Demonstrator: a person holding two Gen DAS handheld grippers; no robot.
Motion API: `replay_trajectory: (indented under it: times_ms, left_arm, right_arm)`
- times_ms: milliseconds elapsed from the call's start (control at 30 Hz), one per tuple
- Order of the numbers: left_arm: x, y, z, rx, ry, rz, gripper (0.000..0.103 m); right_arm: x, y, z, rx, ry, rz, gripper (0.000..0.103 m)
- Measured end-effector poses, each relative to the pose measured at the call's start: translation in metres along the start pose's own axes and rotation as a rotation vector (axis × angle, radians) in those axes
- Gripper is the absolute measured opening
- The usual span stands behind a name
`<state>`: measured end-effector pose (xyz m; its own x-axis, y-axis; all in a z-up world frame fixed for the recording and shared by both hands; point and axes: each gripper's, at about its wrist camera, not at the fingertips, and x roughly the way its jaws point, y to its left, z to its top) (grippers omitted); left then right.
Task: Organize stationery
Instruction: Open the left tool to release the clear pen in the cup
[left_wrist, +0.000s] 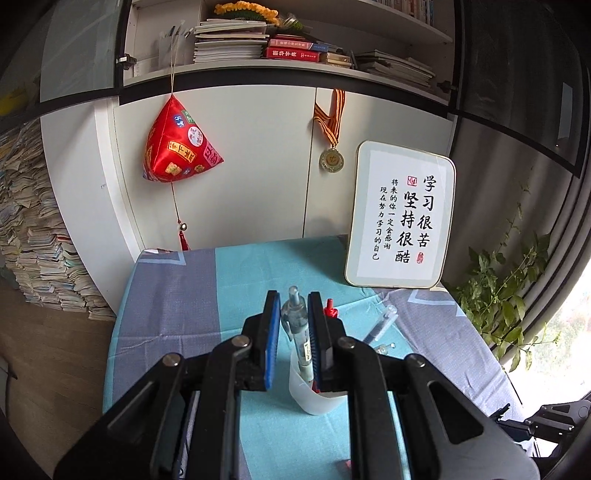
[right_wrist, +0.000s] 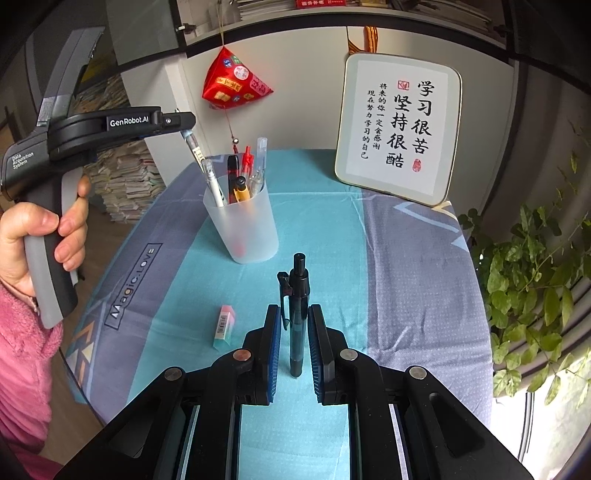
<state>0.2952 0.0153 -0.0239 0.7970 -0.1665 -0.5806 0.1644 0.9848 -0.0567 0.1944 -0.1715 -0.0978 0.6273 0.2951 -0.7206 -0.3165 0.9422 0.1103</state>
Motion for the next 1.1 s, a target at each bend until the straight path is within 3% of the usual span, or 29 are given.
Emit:
replay_trajectory:
  times_ms: [567, 967, 1033, 1100]
  left_arm:
    - [0.026, -0.007, -0.027, 0.018, 0.087, -0.015, 0.013]
    - [0.007, -0.008, -0.035, 0.04, 0.058, -0.027, 0.014]
    - [0.0, -0.006, -0.037, 0.046, 0.055, -0.029, 0.018]
    - [-0.008, -0.002, -0.041, 0.042, 0.045, -0.035, 0.03]
  right_arm:
    - [0.001, 0.007, 0.004, -0.014, -0.001, -0.01, 0.015]
    - [-0.007, 0.013, 0.015, -0.033, -0.028, -0.013, 0.015]
    - [-0.011, 0.014, 0.023, -0.033, -0.044, -0.015, 0.015]
    - [-0.016, 0.015, 0.035, -0.034, -0.071, -0.014, 0.015]
